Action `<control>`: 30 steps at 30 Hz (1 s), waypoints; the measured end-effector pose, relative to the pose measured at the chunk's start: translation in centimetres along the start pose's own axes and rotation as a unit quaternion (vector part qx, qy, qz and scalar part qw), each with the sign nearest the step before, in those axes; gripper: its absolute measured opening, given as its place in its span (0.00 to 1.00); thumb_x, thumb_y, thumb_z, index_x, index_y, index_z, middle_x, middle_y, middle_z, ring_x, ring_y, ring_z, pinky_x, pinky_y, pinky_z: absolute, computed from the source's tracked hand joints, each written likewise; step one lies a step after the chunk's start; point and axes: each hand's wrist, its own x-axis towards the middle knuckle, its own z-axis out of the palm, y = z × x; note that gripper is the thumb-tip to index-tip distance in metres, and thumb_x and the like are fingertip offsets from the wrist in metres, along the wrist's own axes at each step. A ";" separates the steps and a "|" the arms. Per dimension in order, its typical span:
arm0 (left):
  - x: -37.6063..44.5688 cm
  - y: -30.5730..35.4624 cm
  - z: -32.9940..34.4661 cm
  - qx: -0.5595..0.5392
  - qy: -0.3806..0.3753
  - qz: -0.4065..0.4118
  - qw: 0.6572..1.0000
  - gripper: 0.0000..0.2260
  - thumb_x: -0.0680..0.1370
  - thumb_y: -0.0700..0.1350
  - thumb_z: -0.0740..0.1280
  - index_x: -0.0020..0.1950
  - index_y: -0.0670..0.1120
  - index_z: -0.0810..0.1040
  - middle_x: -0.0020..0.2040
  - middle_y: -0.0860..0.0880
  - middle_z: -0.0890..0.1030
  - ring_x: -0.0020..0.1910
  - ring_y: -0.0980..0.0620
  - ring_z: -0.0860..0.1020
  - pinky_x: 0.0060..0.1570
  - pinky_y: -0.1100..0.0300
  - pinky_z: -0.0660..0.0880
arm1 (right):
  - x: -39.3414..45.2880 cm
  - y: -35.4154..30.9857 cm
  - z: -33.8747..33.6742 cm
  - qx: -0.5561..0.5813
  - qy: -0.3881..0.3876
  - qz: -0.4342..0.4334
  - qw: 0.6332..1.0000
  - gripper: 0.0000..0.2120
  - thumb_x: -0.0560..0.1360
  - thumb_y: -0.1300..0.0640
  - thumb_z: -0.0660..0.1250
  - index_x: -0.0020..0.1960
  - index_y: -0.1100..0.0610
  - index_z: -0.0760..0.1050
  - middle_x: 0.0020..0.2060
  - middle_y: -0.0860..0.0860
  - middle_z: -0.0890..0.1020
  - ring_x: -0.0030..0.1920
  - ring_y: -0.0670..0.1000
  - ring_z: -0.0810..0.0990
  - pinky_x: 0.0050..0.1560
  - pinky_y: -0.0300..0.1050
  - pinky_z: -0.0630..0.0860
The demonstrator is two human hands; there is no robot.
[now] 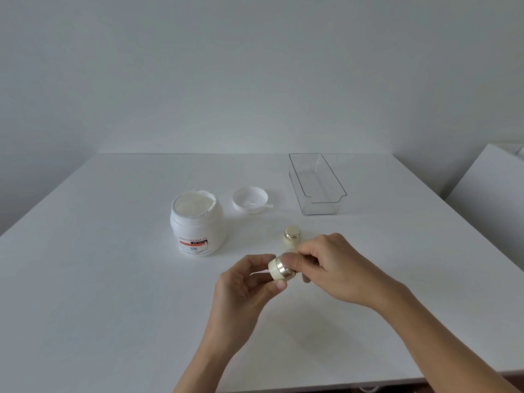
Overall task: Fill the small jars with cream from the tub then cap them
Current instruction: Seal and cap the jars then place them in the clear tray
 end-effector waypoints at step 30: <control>2.5 0.0 4.0 0.234 0.026 0.100 0.967 0.17 0.70 0.40 0.79 0.54 0.51 0.79 0.47 0.55 0.86 0.48 0.61 0.84 0.49 0.71 0.76 | -1.2 3.0 -1.3 0.062 0.060 -0.001 0.996 0.07 0.75 0.46 0.66 0.46 0.47 0.80 0.39 0.39 0.82 0.43 0.39 0.76 0.42 0.25 0.66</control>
